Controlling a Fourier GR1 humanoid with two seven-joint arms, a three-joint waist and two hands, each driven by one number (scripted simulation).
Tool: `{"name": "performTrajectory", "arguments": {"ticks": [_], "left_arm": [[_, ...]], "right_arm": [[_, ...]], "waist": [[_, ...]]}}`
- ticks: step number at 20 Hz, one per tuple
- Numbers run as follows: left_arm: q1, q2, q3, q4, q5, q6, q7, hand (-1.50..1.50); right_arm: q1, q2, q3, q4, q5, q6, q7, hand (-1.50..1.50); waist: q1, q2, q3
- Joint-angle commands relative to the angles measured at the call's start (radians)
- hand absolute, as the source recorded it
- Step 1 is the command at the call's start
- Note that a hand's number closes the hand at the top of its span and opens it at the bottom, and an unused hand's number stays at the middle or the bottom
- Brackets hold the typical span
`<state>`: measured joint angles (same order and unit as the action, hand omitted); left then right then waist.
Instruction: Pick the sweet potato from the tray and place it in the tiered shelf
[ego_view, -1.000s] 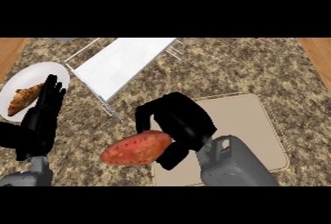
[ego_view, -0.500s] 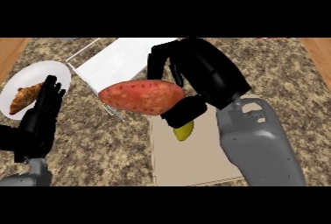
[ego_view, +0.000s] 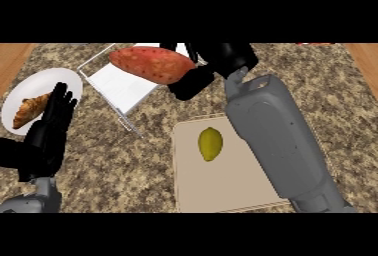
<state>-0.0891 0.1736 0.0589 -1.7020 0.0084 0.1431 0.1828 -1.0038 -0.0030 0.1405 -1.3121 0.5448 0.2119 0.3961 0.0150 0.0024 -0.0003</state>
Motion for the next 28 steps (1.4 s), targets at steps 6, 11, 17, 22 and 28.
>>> {"name": "performTrajectory", "arguments": {"ticks": [6, 11, 17, 22, 28], "left_arm": [[-0.068, 0.011, 0.026, 0.058, 0.011, -0.023, 0.003, 0.00], [0.002, -0.018, -0.004, 0.013, -0.005, -0.017, -0.015, 0.00], [-0.056, 0.006, 0.016, 0.053, -0.005, -0.035, -0.016, 0.00], [-0.016, -0.019, -0.019, 0.004, 0.002, -0.048, -0.018, 0.00], [-0.047, -0.062, -0.063, 0.029, -0.051, -0.002, -0.007, 0.00]], "right_arm": [[-0.135, 0.003, 0.005, 0.412, -0.029, -0.263, -0.219, 1.50], [-0.232, 0.003, 0.022, 0.617, -0.099, -0.389, -0.313, 1.50], [-0.287, 0.003, 0.077, 0.794, -0.197, -0.478, -0.445, 1.50], [-0.310, 0.003, 0.023, 0.880, -0.293, -0.536, -0.436, 1.50], [-0.364, 0.003, 0.026, 1.006, -0.343, -0.455, -0.520, -1.50]], "waist": [[0.008, 0.004, 0.000], [0.025, 0.006, 0.000], [0.040, 0.011, 0.000], [0.064, 0.017, -0.001], [0.067, 0.023, -0.001]]}}
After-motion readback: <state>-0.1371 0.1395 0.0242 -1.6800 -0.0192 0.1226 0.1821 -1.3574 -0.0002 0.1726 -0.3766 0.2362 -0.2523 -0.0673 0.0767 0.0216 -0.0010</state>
